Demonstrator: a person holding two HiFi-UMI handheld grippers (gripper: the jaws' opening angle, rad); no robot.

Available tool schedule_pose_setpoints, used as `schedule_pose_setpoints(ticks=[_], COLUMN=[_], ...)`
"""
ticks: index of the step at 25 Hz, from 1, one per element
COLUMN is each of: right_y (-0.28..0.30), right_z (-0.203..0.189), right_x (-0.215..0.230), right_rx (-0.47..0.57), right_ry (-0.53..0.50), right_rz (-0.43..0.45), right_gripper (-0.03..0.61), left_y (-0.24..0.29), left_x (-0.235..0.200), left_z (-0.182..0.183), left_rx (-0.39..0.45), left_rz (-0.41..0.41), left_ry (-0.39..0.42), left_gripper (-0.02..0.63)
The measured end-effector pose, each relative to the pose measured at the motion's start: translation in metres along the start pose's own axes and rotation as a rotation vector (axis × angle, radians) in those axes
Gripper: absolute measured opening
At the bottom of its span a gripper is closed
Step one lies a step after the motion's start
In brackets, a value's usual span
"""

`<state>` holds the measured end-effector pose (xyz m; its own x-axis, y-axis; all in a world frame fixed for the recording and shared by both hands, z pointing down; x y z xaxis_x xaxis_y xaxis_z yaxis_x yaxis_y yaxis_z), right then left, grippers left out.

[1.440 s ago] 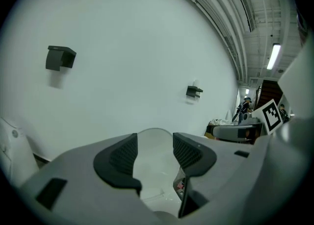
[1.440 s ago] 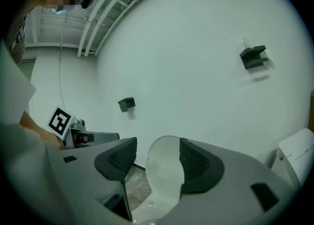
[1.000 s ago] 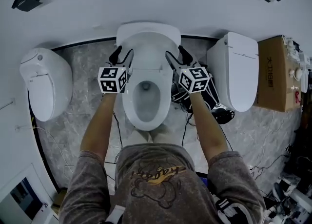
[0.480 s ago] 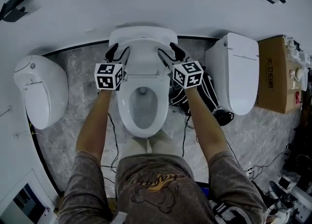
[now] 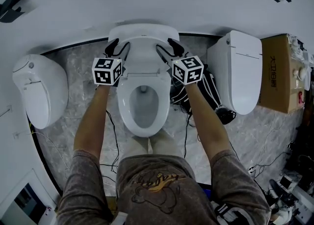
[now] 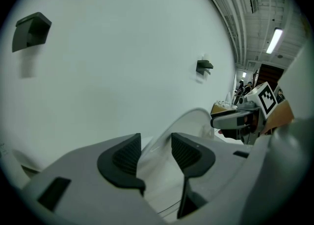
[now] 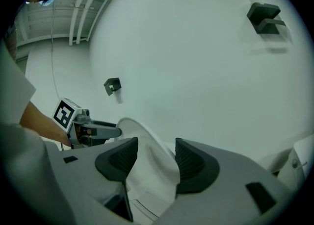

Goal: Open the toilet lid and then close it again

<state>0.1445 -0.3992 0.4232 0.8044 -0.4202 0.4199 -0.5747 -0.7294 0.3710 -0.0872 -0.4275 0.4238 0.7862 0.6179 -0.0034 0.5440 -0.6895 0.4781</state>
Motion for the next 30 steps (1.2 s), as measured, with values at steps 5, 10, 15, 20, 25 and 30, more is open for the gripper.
schedule_pose_setpoints(ticks=[5,10,15,20,25,30], right_y=[-0.005,-0.019,-0.040,-0.068,-0.100,-0.127], right_z=[-0.002,-0.008,-0.016,-0.035,-0.057,-0.086], right_x=[-0.001,-0.008,-0.024,-0.049,-0.074,-0.096], right_rx=[0.020,0.046,0.041,0.052,0.046,0.045], right_ry=[0.016,0.019,-0.019,-0.032,-0.054,-0.059], right_rz=[-0.009,-0.018,0.006,0.007,0.007,-0.037], right_gripper=[0.238,0.195,0.175,0.173,0.173,0.179], left_y=[-0.005,-0.020,-0.045,-0.080,-0.116,-0.145], left_x=[0.002,0.011,0.025,0.048,0.075,0.099], left_z=[-0.001,-0.004,-0.008,-0.022,-0.037,-0.058], left_rx=[-0.006,-0.002,0.005,0.022,0.038,0.024], left_rz=[-0.015,-0.012,-0.020,-0.006,0.016,0.043], left_ry=[-0.004,0.000,0.006,0.010,0.022,0.030], left_gripper=[0.187,0.187,0.187,0.187,0.191,0.195])
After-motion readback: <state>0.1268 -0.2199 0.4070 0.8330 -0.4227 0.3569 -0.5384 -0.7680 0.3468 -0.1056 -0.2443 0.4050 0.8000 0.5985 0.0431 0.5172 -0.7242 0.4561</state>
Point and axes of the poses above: the fingertips, and each gripper's own axes: y forward along the fingers, x to its right, z out of its top, the point moved 7 cm from there along -y, backward along the fingers, and after that the axes turned 9 degrees about y, right-handed, at the moved point
